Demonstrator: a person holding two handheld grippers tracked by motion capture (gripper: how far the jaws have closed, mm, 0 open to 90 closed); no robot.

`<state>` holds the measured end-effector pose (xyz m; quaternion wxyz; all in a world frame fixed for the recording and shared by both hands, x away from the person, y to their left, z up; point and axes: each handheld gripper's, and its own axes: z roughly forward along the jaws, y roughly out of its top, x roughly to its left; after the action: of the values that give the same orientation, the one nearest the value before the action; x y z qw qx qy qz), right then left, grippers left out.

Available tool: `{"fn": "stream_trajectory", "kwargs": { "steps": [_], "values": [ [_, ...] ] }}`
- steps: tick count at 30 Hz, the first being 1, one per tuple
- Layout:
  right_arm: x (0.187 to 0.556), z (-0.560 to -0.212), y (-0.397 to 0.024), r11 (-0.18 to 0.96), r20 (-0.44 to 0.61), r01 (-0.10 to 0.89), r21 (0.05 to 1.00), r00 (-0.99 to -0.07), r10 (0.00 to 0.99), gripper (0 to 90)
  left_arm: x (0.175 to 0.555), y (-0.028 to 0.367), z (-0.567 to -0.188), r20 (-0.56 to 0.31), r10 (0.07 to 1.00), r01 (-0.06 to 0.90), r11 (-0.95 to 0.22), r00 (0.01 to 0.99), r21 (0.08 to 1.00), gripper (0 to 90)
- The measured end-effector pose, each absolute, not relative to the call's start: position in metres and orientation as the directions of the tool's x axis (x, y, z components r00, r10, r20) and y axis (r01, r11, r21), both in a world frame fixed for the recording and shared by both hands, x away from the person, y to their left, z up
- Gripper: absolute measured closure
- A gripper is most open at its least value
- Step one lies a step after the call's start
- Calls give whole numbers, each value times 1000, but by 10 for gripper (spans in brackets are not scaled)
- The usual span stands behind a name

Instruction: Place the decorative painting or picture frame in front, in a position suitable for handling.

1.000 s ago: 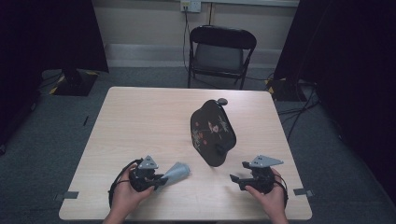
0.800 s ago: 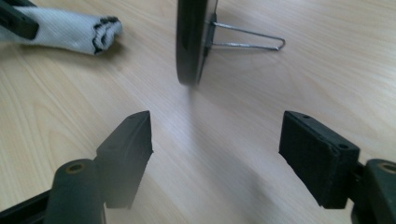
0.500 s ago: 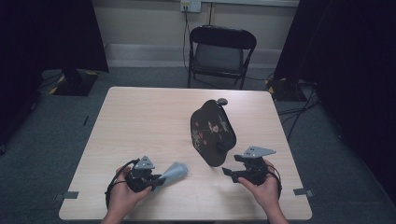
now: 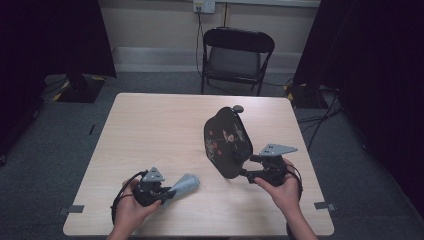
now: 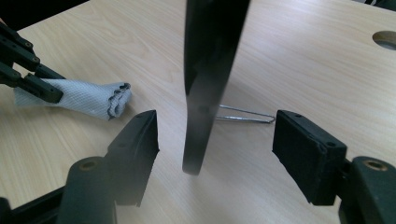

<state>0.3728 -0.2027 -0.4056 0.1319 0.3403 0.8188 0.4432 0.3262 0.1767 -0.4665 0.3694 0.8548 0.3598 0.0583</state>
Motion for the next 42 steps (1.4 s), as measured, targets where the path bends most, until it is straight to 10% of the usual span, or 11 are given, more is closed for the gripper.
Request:
{"fn": "stream_trajectory", "kwargs": {
  "steps": [42],
  "values": [
    [402,-376,-172,350,118,485,802,-701,703,670,326,175,-468,-146,650,562,-496,746,663,782]
  ]
}}
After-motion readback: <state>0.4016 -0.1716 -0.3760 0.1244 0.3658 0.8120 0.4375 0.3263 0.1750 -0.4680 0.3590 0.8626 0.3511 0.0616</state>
